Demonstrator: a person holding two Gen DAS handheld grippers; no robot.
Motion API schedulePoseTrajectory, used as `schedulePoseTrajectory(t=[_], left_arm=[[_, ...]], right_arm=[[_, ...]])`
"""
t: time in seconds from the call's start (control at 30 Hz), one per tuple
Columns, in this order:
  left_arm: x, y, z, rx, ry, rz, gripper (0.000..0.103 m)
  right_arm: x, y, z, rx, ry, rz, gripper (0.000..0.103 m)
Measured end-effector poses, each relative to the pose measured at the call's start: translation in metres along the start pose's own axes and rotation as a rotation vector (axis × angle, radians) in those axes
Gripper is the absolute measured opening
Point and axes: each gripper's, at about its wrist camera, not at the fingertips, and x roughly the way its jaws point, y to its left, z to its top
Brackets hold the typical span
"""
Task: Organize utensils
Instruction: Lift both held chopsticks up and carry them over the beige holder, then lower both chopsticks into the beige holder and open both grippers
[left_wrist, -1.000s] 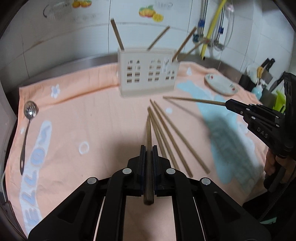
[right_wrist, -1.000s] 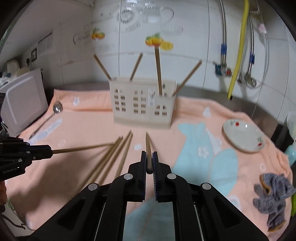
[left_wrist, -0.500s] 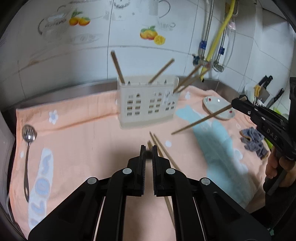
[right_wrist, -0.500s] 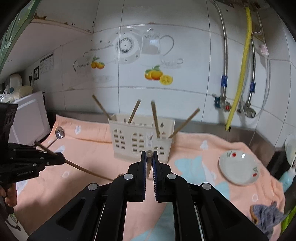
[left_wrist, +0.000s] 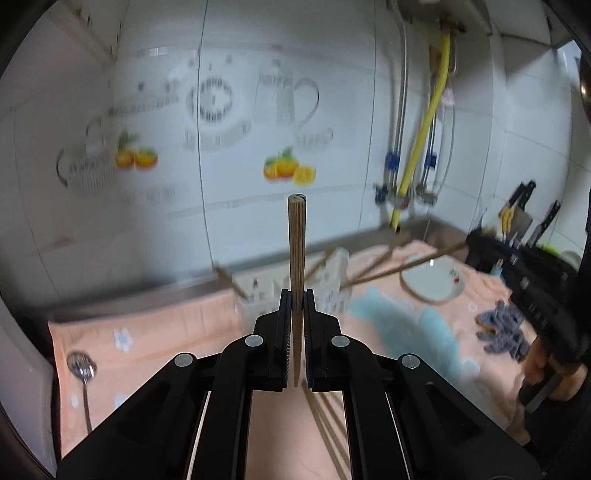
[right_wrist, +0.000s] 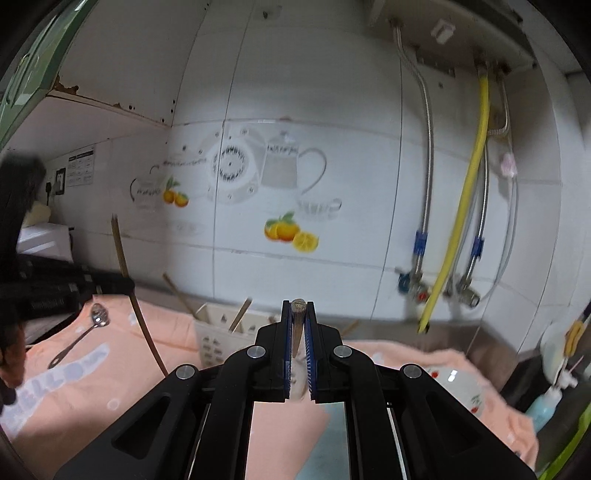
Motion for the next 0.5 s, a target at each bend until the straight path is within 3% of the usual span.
schedulePoseTrajectory(t=[0.1,0.27,0.5], left_arm=[[-0.010,0.001,0.023,0.005,-0.064,0.004,0.005],[-0.015,0.004,0.055,0.006,-0.142,0.018,0.005],[0.017,0.017,0.075,-0.031,-0.142,0.048,0.005]], right_arm=[[0.006,0.002,0.006,-0.012,-0.008,-0.001,0.006],[0.032,0.003,0.007,-0.025,0.053,0.003,0.006],[0.057,-0.004,-0.001,-0.013,0.113,0.011,0.006]])
